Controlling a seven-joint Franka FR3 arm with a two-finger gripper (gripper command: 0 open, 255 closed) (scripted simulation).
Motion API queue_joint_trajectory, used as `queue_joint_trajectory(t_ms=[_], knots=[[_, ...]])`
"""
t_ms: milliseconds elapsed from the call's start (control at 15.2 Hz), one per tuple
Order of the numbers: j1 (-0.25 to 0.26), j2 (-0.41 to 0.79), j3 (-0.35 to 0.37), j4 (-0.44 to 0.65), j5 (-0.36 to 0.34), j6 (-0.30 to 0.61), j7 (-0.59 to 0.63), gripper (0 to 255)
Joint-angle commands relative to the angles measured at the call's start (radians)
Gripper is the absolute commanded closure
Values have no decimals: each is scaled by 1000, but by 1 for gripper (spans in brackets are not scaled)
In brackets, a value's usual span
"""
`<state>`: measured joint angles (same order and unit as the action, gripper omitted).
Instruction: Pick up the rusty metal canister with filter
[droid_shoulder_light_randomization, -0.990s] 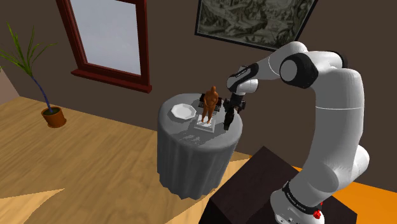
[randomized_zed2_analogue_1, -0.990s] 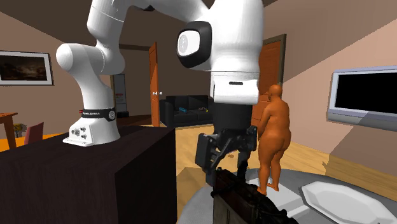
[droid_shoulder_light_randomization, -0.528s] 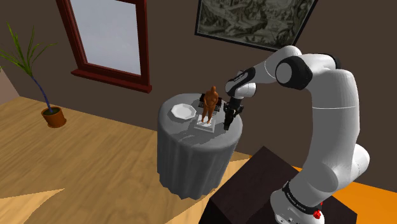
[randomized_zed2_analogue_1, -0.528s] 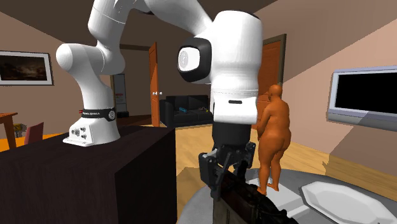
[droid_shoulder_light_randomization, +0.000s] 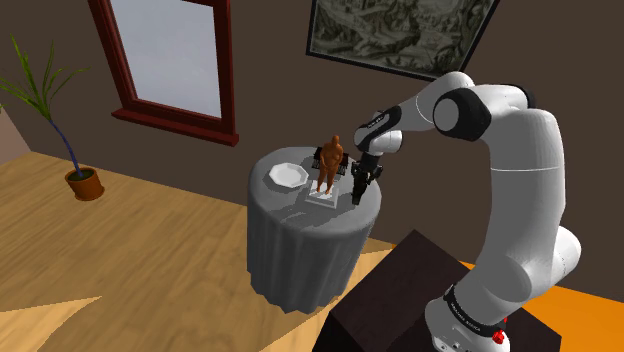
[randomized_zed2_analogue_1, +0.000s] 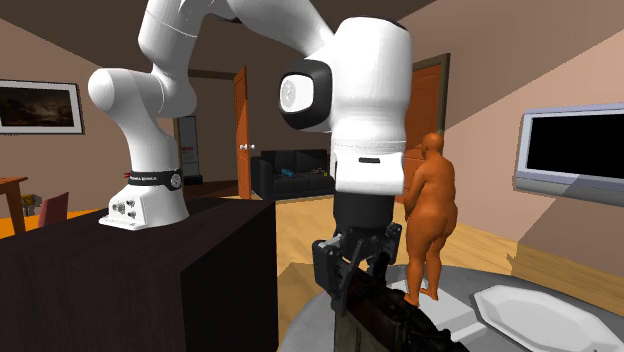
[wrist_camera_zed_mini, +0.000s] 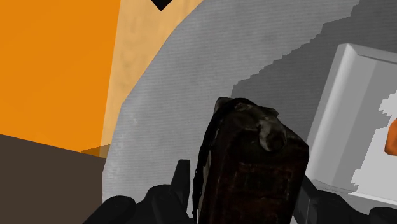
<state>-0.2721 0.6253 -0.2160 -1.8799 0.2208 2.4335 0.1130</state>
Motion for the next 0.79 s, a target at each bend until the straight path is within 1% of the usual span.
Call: queue_joint_trajectory(t_ms=[0, 726], knots=[[0, 4, 0, 5, -1, -4, 1, 255], [18, -107, -26, -4, -35, -103, 23, 255]])
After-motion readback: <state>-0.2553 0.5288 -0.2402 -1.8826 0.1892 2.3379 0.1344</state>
